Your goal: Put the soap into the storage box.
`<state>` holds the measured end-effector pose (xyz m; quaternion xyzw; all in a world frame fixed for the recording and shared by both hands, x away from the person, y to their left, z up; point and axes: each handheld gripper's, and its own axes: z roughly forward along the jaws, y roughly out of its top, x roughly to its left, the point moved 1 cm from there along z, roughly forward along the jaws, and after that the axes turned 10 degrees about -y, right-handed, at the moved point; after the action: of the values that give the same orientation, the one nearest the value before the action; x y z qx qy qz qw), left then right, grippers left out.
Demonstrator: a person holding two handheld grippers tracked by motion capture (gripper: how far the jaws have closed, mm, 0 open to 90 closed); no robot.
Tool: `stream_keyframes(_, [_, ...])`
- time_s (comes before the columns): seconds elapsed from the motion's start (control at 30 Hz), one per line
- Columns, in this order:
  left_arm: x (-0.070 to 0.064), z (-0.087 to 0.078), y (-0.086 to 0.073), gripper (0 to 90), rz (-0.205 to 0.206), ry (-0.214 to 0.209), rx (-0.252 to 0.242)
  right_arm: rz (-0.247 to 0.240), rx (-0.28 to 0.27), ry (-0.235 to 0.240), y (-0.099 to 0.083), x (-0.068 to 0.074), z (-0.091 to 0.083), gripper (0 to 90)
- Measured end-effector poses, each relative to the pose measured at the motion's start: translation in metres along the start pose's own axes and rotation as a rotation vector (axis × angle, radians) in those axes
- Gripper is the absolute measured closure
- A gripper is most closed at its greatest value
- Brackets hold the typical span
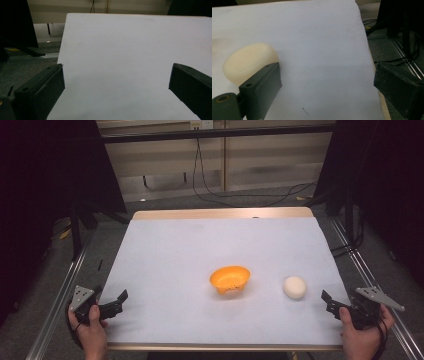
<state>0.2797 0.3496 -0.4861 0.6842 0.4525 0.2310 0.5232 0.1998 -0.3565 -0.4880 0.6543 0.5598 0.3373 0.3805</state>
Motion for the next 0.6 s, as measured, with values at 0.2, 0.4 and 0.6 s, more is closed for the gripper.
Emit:
stream_keyframes(0.2, [0.000, 0.000, 0.000, 0.1, 0.005, 0.002, 0.003, -0.004, 0.028, -0.017, 0.003, 0.003, 0.002, 11.7])
stream_keyframes(0.4, [0.000, 0.000, 0.000, 0.2, 0.001, -0.002, -0.001, -0.087, 0.068, -0.002, 0.012, 0.011, 0.003, 14.4])
stream_keyframes(0.6, [0.000, 0.000, 0.000, 0.3, 0.008, -0.002, 0.006, -0.170, 0.104, 0.026, 0.027, 0.017, 0.001, 16.9])
